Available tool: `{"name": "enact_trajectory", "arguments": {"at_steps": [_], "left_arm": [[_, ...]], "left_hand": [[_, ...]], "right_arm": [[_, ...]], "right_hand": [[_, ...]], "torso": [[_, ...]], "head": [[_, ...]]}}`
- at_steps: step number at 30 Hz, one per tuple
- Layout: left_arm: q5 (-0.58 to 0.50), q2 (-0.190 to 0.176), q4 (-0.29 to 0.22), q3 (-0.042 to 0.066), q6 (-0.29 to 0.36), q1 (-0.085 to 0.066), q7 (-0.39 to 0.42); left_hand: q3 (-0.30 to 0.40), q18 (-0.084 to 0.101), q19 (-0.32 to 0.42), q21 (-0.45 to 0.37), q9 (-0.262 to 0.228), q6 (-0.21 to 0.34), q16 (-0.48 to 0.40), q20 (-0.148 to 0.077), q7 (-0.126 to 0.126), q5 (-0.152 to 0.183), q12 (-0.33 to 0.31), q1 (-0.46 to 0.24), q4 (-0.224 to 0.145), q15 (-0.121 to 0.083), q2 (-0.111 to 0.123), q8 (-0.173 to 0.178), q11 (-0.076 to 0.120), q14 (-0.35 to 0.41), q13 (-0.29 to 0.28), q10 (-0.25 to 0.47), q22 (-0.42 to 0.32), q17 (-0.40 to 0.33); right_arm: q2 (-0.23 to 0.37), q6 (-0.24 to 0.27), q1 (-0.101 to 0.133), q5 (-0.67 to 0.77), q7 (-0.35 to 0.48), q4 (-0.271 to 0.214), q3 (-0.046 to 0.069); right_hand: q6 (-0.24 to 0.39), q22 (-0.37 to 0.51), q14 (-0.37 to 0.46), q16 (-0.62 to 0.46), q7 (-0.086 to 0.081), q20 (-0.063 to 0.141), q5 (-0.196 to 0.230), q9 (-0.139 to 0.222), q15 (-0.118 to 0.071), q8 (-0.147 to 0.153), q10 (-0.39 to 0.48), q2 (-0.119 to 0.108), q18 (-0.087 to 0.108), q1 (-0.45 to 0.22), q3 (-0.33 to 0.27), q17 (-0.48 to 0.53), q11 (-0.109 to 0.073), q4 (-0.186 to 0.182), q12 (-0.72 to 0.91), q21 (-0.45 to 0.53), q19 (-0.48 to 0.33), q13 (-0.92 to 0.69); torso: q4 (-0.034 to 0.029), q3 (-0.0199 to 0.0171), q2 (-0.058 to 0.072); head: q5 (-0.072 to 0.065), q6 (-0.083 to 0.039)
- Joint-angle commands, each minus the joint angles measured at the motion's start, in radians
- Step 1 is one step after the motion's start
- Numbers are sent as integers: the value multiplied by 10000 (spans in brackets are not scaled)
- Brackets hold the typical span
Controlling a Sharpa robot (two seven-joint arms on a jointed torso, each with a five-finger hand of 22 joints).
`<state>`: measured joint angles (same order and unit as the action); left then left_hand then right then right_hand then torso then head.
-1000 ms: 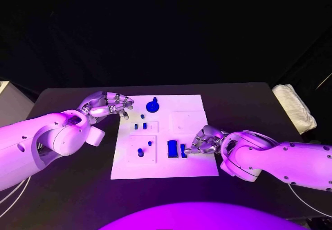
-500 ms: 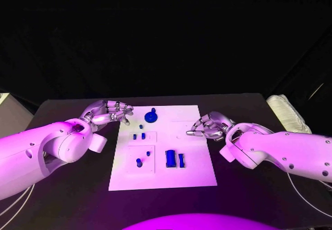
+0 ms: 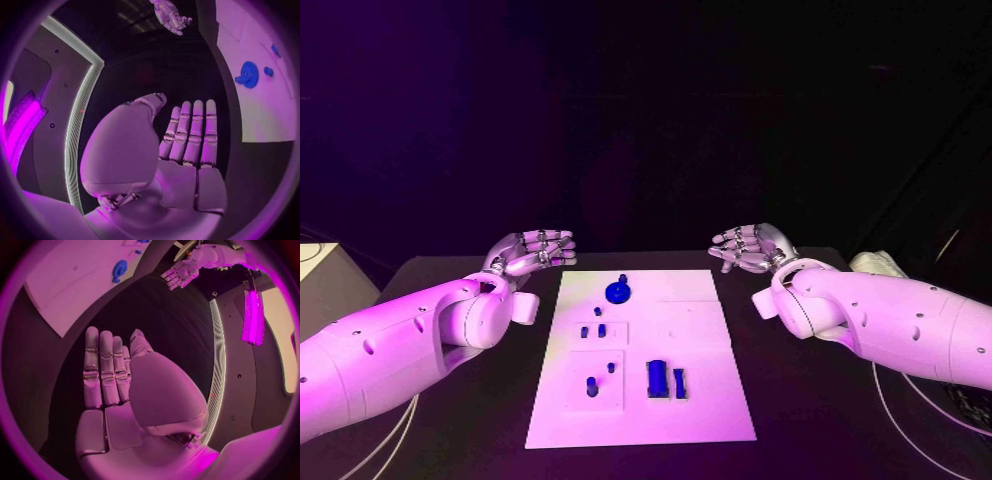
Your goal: Assemble the parts on the task board
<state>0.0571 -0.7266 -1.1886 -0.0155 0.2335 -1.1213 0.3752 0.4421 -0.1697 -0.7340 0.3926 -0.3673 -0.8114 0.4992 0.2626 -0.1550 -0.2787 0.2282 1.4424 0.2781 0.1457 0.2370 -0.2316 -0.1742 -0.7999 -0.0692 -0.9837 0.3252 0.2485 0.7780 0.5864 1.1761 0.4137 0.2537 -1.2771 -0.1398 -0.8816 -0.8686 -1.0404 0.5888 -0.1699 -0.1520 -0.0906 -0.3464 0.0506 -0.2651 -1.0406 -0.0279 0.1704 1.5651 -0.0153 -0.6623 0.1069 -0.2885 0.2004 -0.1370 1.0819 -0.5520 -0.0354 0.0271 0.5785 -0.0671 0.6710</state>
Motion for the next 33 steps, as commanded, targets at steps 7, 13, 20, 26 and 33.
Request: {"name": "enact_trajectory", "arguments": {"at_steps": [7, 13, 20, 26, 33], "left_arm": [[-280, 286, 358, 8, 239, 38, 222], [-331, 145, -362, 33, 1124, 154, 433], [-448, -186, -2042, 93, 3188, 426, 927], [-532, -424, -3252, 135, 4674, 622, 1283], [-570, -532, -3801, 155, 5349, 711, 1444]], "left_hand": [[-4421, 1697, 7340, -3926, 3673, 8114, -4992, -2626, 1550, 2787, -2282, -5113, -2781, -1457, -2370, 2316, 1742, 7999, 692, 9837, -3252, -2485], [-4421, 1697, 7340, -3926, 3673, 8114, -4992, -2626, 1550, 2787, -2282, -7228, -2781, -1457, -2370, 2316, 1742, 7999, 692, 9837, -3252, -2485], [-4421, 1697, 7340, -3926, 3673, 8114, -4992, -2626, 1550, 2787, -2282, -14424, -2781, -1457, -2370, 2316, 1742, 7999, 692, 9837, -3252, -2485], [-4421, 1697, 7340, -3926, 3673, 8114, -4992, -2626, 1550, 2787, -2282, -14424, -2781, -1457, -2370, 2316, 1742, 7999, 692, 9837, -3252, -2485], [-4421, 1697, 7340, -3926, 3673, 8114, -4992, -2626, 1550, 2787, -2282, -14424, -2781, -1457, -2370, 2316, 1742, 7999, 692, 9837, -3252, -2485]], "right_arm": [[-271, -84, -40, -614, 507, 320, 70], [-198, 399, -347, -1501, 1050, -498, 404], [-52, 1359, -958, -3263, 2128, -2123, 1068], [13, 1790, -1232, -4053, 2612, -2852, 1366], [20, 1835, -1261, -4137, 2663, -2929, 1398]], "right_hand": [[8816, 8686, 10404, -5888, 1699, 1520, 906, 3464, -506, 2651, 10406, 279, -1704, -5546, 153, 6623, -1069, 2885, -2004, 1370, -10819, 5520], [8816, 8686, 10404, -5888, 1699, 1520, 906, 3464, -506, 2651, 10406, 279, -1704, -7834, 153, 6623, -1069, 2885, -2004, 1370, -10819, 5520], [8816, 8686, 10404, -5888, 1699, 1520, 906, 3464, -506, 2651, 10406, 279, -1704, -15651, 153, 6623, -1069, 2885, -2004, 1370, -10819, 5520], [8816, 8686, 10404, -5888, 1699, 1520, 906, 3464, -506, 2651, 10406, 279, -1704, -15651, 153, 6623, -1069, 2885, -2004, 1370, -10819, 5520], [8816, 8686, 10404, -5888, 1699, 1520, 906, 3464, -506, 2651, 10406, 279, -1704, -15651, 153, 6623, -1069, 2885, -2004, 1370, -10819, 5520]], "torso": [[53, -55, -119], [270, -211, -281], [354, -271, -343], [354, -271, -343], [354, -271, -343]], "head": [[129, -188], [520, -565], [671, -710], [671, -710], [671, -710]]}}
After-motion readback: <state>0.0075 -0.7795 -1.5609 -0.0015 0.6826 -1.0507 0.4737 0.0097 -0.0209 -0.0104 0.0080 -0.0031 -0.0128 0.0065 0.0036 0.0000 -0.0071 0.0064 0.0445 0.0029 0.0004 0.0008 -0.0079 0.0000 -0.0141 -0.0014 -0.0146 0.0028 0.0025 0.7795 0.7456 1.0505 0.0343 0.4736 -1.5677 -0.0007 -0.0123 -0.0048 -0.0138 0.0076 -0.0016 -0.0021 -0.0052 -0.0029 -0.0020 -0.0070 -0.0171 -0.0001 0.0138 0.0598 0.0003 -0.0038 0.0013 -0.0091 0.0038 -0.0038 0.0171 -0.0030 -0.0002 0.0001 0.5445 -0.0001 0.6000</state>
